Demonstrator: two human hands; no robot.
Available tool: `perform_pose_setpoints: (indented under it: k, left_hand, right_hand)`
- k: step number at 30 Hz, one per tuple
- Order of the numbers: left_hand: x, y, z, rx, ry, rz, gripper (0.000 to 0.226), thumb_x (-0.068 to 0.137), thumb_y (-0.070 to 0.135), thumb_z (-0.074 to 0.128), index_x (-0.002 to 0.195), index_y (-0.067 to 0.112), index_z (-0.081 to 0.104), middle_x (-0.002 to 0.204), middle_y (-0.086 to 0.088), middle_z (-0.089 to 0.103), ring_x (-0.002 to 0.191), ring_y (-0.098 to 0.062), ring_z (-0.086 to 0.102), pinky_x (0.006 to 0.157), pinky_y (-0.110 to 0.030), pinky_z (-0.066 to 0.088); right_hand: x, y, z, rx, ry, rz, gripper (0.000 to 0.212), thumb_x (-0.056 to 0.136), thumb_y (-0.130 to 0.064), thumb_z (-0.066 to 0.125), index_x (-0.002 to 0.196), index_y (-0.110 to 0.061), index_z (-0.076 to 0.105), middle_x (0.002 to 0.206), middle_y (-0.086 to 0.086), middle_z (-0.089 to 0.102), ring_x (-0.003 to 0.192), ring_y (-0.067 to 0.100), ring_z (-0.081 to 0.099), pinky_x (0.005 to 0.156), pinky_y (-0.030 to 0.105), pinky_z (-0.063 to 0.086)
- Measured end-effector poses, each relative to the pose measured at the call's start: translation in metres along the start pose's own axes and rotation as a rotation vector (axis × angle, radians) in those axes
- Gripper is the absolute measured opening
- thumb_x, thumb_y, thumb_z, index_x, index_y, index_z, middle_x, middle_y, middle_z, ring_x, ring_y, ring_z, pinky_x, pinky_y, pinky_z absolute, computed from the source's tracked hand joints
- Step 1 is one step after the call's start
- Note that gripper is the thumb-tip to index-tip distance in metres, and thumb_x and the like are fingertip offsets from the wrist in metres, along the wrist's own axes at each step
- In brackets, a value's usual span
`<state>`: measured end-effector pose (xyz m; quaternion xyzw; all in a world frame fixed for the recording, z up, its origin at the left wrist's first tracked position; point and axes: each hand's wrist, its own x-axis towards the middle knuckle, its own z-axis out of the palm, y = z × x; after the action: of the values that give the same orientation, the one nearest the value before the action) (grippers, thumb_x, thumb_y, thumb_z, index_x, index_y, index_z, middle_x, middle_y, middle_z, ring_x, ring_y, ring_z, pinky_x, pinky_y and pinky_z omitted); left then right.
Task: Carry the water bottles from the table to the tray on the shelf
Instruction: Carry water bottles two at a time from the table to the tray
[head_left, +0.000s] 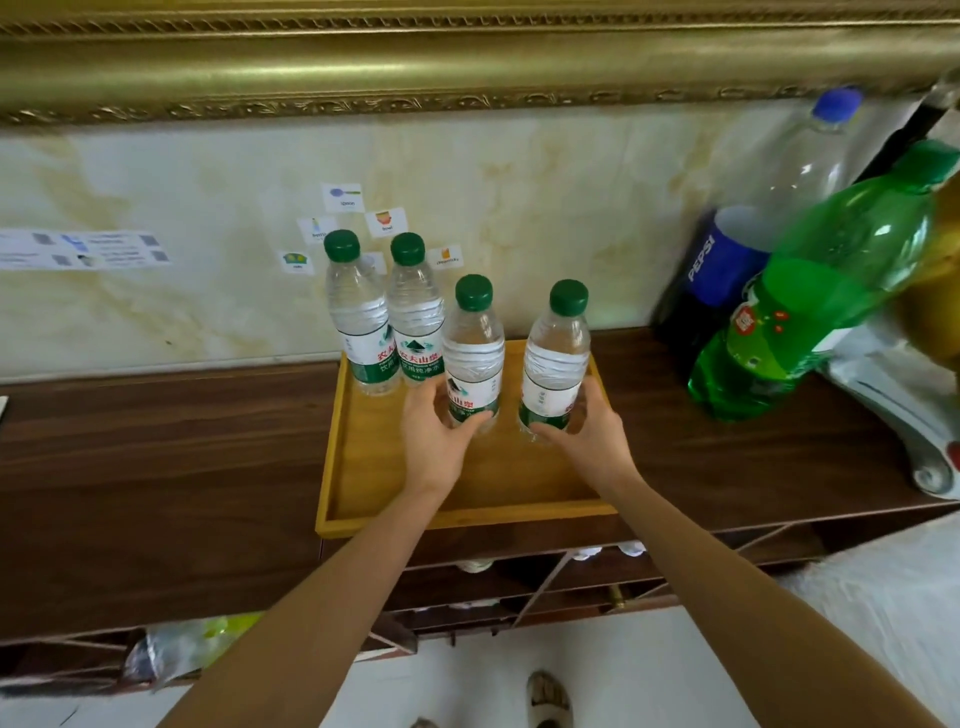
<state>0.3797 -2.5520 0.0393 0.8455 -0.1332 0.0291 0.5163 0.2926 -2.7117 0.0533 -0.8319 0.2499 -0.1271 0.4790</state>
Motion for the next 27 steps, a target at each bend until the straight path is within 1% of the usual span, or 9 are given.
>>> perform_pose_setpoints:
  k: [2, 5, 7, 10, 13, 19, 21, 24, 27]
  left_hand:
    - [0.005, 0.003, 0.010, 0.025, 0.052, -0.004, 0.062, 0.066, 0.025, 0.086, 0.121, 0.010, 0.062, 0.116, -0.004, 0.066, 0.108, -0.017, 0.059, 0.094, -0.033, 0.050]
    - [0.012, 0.009, 0.020, 0.005, 0.118, -0.046, 0.062, 0.067, 0.020, 0.086, 0.121, 0.007, 0.060, 0.116, -0.004, 0.067, 0.103, -0.011, 0.060, 0.082, -0.012, 0.046]
    - [0.017, 0.011, 0.025, -0.023, 0.157, -0.094, 0.061, 0.067, 0.019, 0.087, 0.120, 0.007, 0.058, 0.114, -0.004, 0.066, 0.100, -0.010, 0.059, 0.076, -0.008, 0.041]
    - [0.022, 0.013, 0.030, -0.021, 0.209, -0.103, 0.057, 0.068, 0.017, 0.086, 0.118, 0.006, 0.060, 0.114, -0.005, 0.067, 0.098, -0.009, 0.060, 0.070, -0.003, 0.042]
    - [0.023, 0.015, 0.035, -0.019, 0.253, -0.108, 0.056, 0.069, 0.013, 0.085, 0.118, 0.004, 0.060, 0.115, -0.007, 0.066, 0.099, -0.009, 0.059, 0.071, 0.006, 0.040]
    - [0.025, 0.017, 0.040, 0.005, 0.291, -0.149, 0.052, 0.072, 0.015, 0.083, 0.116, 0.006, 0.059, 0.113, -0.005, 0.064, 0.100, -0.009, 0.057, 0.069, -0.001, 0.040]
    - [0.026, 0.016, 0.041, 0.009, 0.297, -0.146, 0.050, 0.072, 0.015, 0.083, 0.116, 0.005, 0.060, 0.112, -0.004, 0.064, 0.099, -0.009, 0.056, 0.074, -0.005, 0.041]
    - [0.030, 0.015, 0.039, 0.020, 0.294, -0.142, 0.041, 0.075, 0.013, 0.081, 0.109, 0.004, 0.062, 0.104, -0.004, 0.066, 0.095, -0.013, 0.061, 0.079, -0.013, 0.046]
    - [0.034, 0.014, 0.034, 0.035, 0.296, -0.135, 0.025, 0.078, 0.008, 0.078, 0.099, 0.002, 0.066, 0.094, -0.007, 0.069, 0.086, -0.015, 0.063, 0.070, 0.001, 0.042]
  right_hand:
    - [0.007, 0.003, -0.006, -0.012, -0.029, 0.003, 0.075, 0.074, -0.019, 0.083, 0.137, -0.020, 0.042, 0.133, 0.000, 0.059, 0.119, 0.011, 0.053, 0.094, 0.024, 0.043]
    - [0.016, 0.007, -0.013, -0.020, -0.064, -0.001, 0.079, 0.074, -0.019, 0.082, 0.140, -0.020, 0.039, 0.135, 0.001, 0.057, 0.125, 0.015, 0.053, 0.095, 0.024, 0.042]
    - [0.023, 0.008, -0.017, -0.010, -0.078, -0.009, 0.079, 0.074, -0.018, 0.082, 0.140, -0.021, 0.039, 0.135, 0.000, 0.057, 0.120, 0.010, 0.053, 0.093, 0.021, 0.042]
    - [0.031, 0.008, -0.023, 0.006, -0.102, -0.016, 0.077, 0.074, -0.019, 0.082, 0.139, -0.020, 0.040, 0.132, -0.001, 0.059, 0.109, 0.003, 0.051, 0.090, 0.021, 0.044]
    - [0.037, 0.007, -0.026, -0.005, -0.115, -0.027, 0.076, 0.074, -0.020, 0.082, 0.138, -0.020, 0.040, 0.132, -0.001, 0.058, 0.109, 0.003, 0.050, 0.090, 0.021, 0.045]
    - [0.037, 0.010, -0.026, 0.006, -0.128, -0.032, 0.076, 0.076, -0.019, 0.080, 0.140, -0.021, 0.039, 0.134, -0.001, 0.057, 0.119, 0.014, 0.055, 0.095, 0.028, 0.047]
    - [0.037, 0.011, -0.026, -0.002, -0.123, -0.033, 0.076, 0.077, -0.020, 0.080, 0.140, -0.021, 0.039, 0.132, 0.000, 0.058, 0.110, 0.014, 0.057, 0.094, 0.031, 0.049]
    - [0.036, 0.011, -0.026, -0.009, -0.117, -0.038, 0.076, 0.077, -0.020, 0.080, 0.140, -0.021, 0.038, 0.130, 0.001, 0.059, 0.101, 0.007, 0.052, 0.090, 0.027, 0.049]
    - [0.035, 0.011, -0.024, 0.005, -0.109, -0.039, 0.076, 0.077, -0.018, 0.079, 0.141, -0.020, 0.038, 0.132, 0.001, 0.059, 0.109, 0.013, 0.057, 0.091, 0.027, 0.048]
